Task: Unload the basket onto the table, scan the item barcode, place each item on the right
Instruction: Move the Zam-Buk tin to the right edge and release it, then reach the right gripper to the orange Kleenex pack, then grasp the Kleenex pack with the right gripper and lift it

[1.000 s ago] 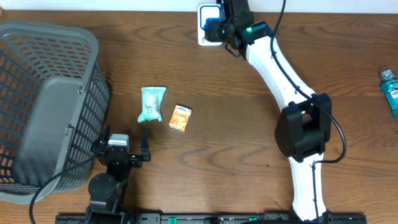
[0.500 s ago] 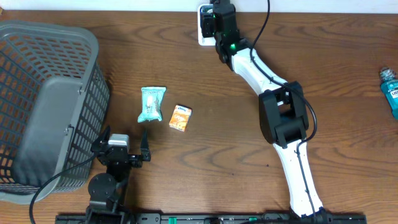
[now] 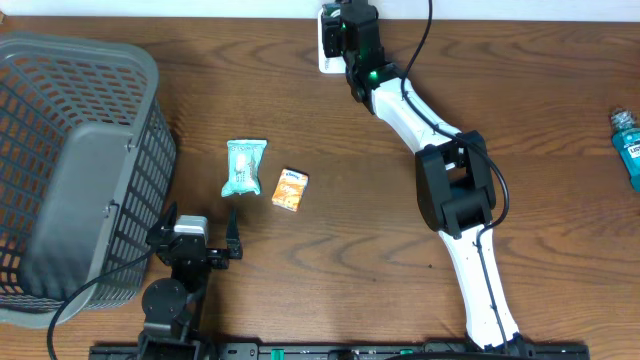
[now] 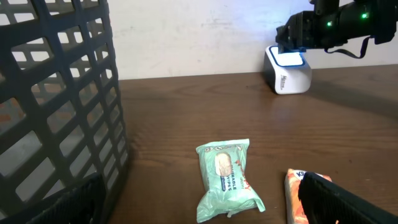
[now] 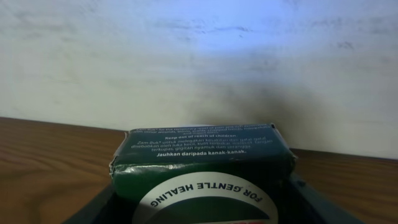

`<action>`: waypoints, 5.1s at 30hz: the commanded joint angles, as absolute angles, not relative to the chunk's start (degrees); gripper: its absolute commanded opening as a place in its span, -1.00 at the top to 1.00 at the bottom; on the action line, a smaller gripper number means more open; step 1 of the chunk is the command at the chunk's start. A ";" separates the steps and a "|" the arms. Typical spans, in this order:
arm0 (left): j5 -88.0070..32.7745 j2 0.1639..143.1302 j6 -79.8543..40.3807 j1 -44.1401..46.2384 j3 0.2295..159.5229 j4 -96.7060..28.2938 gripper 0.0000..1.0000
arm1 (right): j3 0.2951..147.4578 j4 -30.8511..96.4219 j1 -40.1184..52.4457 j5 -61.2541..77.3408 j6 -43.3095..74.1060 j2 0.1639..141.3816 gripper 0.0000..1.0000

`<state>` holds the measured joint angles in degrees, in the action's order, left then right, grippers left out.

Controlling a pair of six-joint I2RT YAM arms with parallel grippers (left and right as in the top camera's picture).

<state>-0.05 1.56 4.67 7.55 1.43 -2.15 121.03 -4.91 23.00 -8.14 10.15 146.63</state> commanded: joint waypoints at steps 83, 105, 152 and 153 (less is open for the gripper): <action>0.67 1.45 4.38 7.42 0.25 -4.21 -0.95 | 99.35 40.66 33.98 29.10 -23.57 124.75 -0.78; 0.67 1.45 4.38 7.42 0.25 -4.21 -0.95 | 99.35 42.26 34.46 32.08 -23.92 133.10 -0.17; 0.67 1.45 4.38 7.42 0.25 -4.21 -0.95 | 101.34 67.26 22.39 8.40 35.09 119.79 0.23; 0.67 1.45 4.38 7.42 0.25 -4.21 -0.96 | 101.34 67.09 22.59 7.66 35.11 119.79 0.21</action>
<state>-0.08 1.56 4.67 7.55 1.43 -2.15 101.71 67.44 21.52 11.81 34.30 119.94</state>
